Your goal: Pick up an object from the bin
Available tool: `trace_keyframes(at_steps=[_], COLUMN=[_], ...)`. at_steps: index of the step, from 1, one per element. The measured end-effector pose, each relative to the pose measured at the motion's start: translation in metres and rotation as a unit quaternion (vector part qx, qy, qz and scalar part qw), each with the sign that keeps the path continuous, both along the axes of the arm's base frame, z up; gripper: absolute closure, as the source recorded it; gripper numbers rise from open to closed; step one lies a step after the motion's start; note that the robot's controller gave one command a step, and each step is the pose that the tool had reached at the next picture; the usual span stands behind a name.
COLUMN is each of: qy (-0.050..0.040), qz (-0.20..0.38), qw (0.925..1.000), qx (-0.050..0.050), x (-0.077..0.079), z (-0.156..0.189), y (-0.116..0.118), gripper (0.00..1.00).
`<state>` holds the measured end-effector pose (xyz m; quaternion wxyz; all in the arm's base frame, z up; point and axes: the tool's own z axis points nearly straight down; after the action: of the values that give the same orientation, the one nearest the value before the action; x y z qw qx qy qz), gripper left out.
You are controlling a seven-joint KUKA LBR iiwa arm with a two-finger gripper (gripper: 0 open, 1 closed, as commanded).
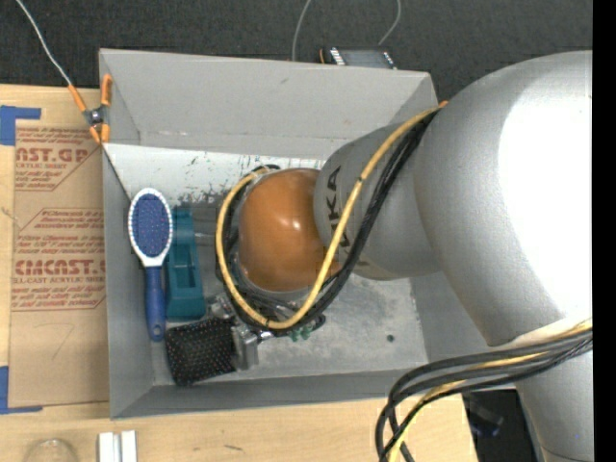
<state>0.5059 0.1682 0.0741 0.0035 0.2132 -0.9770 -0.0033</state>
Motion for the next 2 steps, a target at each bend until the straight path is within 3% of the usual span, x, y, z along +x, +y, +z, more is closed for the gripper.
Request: trace_keyframes(at_steps=[1, 2], qy=[-0.0140, -0.0048], qz=[0.013, 0.016], qw=[0.9998, 0.9999], qx=[0.006, 0.002], x=[-0.0099, -0.0150], z=[0.0025, -0.0026], y=[-0.0086, -0.0109], gripper=[1.00, 0.00])
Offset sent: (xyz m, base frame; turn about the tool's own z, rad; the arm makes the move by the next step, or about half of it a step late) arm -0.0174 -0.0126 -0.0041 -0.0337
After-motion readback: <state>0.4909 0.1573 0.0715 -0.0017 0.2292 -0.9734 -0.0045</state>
